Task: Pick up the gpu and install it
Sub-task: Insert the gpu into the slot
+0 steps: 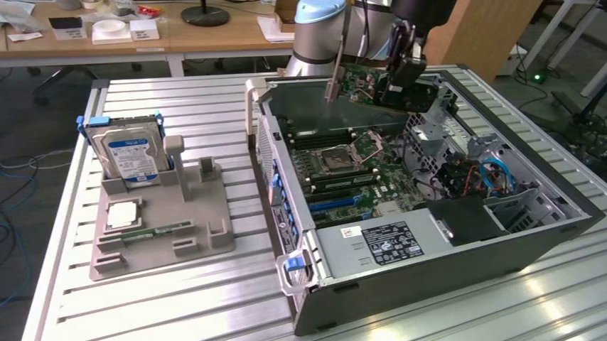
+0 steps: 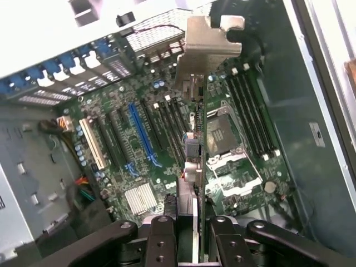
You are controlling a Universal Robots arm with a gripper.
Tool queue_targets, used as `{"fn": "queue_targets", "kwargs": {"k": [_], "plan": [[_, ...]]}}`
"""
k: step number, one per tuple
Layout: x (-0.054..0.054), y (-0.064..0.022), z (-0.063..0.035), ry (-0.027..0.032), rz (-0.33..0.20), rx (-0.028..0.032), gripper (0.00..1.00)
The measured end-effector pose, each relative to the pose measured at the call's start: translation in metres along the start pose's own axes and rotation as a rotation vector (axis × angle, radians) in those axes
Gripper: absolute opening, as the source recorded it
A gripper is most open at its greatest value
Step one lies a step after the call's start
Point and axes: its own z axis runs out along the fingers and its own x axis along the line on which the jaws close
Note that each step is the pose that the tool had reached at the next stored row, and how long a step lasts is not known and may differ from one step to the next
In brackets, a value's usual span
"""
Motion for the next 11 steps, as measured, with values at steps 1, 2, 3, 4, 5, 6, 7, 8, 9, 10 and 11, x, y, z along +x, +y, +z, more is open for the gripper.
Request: {"fn": "queue_targets", "kwargs": {"k": [1, 2, 3, 4, 5, 6, 7, 8, 9, 10, 11], "plan": [[0.0000, 0.0000, 0.0000, 0.0004, -0.016, 0.0002, 0.27], [0.0000, 0.0000, 0.0001, 0.0011, -0.030, 0.0004, 0.27], [0.0000, 0.0000, 0.0000, 0.0020, -0.044, 0.0006, 0.27], [0.0000, 0.0000, 0.0001, 0.0025, -0.059, 0.0009, 0.27], [0.0000, 0.0000, 0.0001, 0.0032, -0.074, 0.0011, 0.27], [0.0000, 0.0000, 0.0000, 0.0039, -0.090, 0.0012, 0.27], [0.0000, 0.0000, 0.0001, 0.0045, -0.107, 0.0014, 0.27], [0.0000, 0.0000, 0.0001, 0.0050, -0.122, 0.0017, 0.27], [0.0000, 0.0000, 0.0001, 0.0054, -0.138, 0.0018, 0.27], [0.0000, 0.0000, 0.0001, 0.0057, -0.152, 0.0018, 0.27], [0.0000, 0.0000, 0.0001, 0.0059, -0.163, 0.0019, 0.27]]}}
